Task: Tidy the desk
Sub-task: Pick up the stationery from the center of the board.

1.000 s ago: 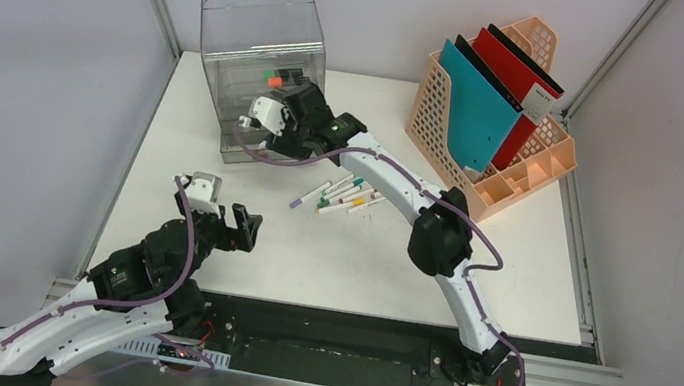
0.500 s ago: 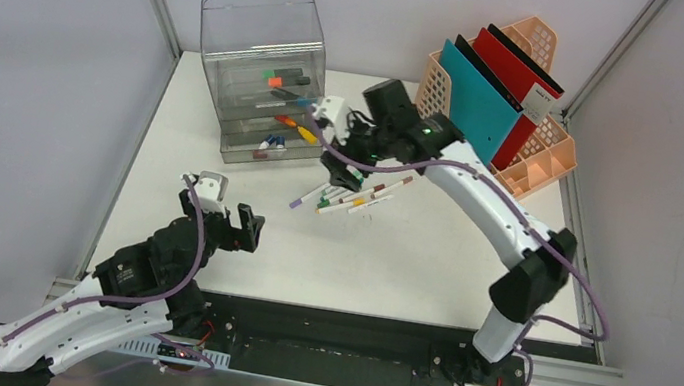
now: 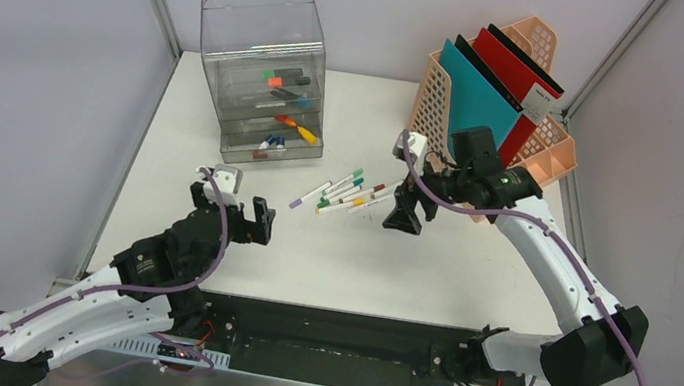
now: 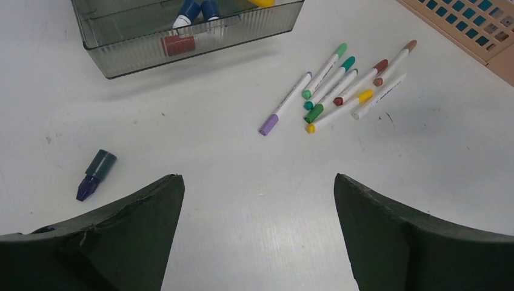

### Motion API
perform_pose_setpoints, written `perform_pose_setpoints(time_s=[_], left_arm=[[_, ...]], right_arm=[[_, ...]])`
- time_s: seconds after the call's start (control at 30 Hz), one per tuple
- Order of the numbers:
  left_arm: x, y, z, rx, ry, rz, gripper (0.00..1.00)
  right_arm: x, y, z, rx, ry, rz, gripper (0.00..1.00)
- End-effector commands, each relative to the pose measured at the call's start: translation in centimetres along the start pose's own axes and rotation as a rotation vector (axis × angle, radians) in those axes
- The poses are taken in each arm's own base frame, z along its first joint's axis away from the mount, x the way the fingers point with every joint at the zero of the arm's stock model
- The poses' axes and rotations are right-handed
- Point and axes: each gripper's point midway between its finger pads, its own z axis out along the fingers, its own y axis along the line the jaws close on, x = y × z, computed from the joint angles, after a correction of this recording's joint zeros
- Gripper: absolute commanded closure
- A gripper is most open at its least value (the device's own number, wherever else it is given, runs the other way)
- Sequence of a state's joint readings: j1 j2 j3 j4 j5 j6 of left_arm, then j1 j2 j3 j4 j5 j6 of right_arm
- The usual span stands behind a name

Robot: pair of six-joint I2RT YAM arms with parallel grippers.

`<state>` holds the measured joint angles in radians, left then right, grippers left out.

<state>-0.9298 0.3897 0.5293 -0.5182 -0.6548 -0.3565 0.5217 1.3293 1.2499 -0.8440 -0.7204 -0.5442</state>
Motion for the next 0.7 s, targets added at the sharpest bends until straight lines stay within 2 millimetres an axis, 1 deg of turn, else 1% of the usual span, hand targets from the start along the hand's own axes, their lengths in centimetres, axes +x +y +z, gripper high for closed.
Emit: perform_pose_setpoints(time_s=[0.0,0.1,0.2,0.23,0.33,0.37,0.6,0.67], left_arm=[[-2.3,-0.5,0.9,-0.024,-0.080,-0.006,0.03],[-2.6,-0.2,1.4,-0.051,-0.089,0.001,0.01],[-2.4,0.9,2.1,-0.102,-0.082,-0.017,0.01],[-2.1,1.0,2.4,-0.096,-0.068,-0.035,0.01],[-1.5,1.8,3.5,-0.092,-0.034,-0.123,0.01],[-1.3,2.6,4.0,-0.109,-0.024,-0.159,0.01],[0.7,4.5,7.3,-0.108,0.096,-0.387,0.01],[1.2,5.6,8.0,-0.122,0.117,-0.458,0.01]], right_arm=[[-2.5,0.8,-1.3,-0.060,-0.140,-0.077,0.20],[-2.3,1.2,-1.2,-0.095,-0.140,-0.077,0.20],[-2.1,1.7,-1.0,-0.122,-0.141,-0.078,0.20],[-2.1,1.7,-1.1,-0.123,-0.141,-0.080,0.20],[-1.9,1.6,-1.1,-0.120,-0.134,-0.085,0.20],[-1.9,1.7,-1.1,-0.123,-0.134,-0.085,0.20],[-1.6,1.8,-0.8,-0.141,-0.126,-0.074,0.20],[-1.5,1.8,-0.7,-0.146,-0.122,-0.065,0.20]])
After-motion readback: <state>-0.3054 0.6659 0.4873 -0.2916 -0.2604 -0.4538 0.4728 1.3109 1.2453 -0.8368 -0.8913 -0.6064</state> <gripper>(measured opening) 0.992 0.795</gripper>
